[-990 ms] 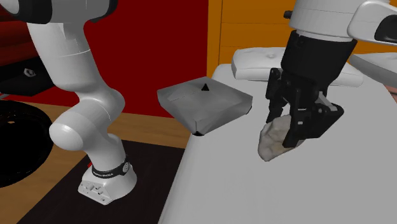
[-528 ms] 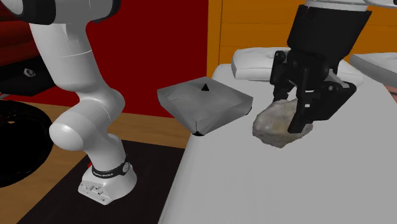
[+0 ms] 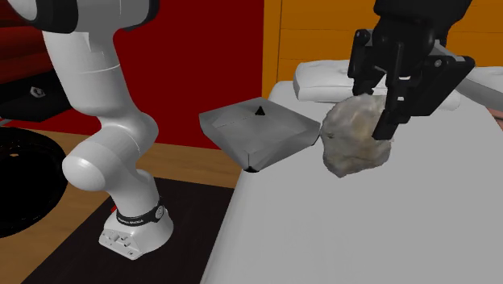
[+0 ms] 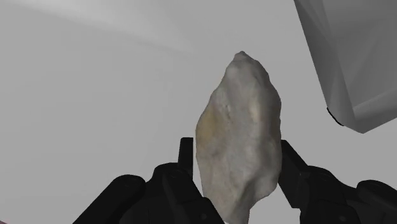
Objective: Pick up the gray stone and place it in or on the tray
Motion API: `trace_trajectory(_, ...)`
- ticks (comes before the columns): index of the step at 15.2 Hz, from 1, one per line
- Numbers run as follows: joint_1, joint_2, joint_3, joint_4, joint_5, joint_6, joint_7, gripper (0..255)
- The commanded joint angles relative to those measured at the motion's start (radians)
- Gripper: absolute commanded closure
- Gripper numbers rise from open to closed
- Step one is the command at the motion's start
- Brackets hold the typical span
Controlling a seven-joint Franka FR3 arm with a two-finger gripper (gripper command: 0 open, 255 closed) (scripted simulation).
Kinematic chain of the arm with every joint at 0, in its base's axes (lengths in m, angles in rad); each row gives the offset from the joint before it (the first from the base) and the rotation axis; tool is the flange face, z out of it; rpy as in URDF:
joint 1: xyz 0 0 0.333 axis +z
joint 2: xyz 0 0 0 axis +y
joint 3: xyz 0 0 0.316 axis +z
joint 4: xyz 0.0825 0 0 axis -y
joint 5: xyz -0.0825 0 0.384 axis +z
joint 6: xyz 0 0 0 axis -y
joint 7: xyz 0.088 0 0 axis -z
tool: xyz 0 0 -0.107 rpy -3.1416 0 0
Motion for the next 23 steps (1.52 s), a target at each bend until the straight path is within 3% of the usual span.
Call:
trace_trajectory(1,-0.003,0.016,-0.003,0.047,0.004,-0.032,-0.003,255)
trace_trajectory(8,-0.014,0.081,-0.01,0.228,0.023,-0.15,-0.011,255)
trace_trajectory(15,0.056,-0.199,0.066,-0.076,-0.029,-0.114,0.123,255)
trace_trajectory(23,0.094,-0.444,0.174,-0.286,-0.017,-0.143,0.278,255)
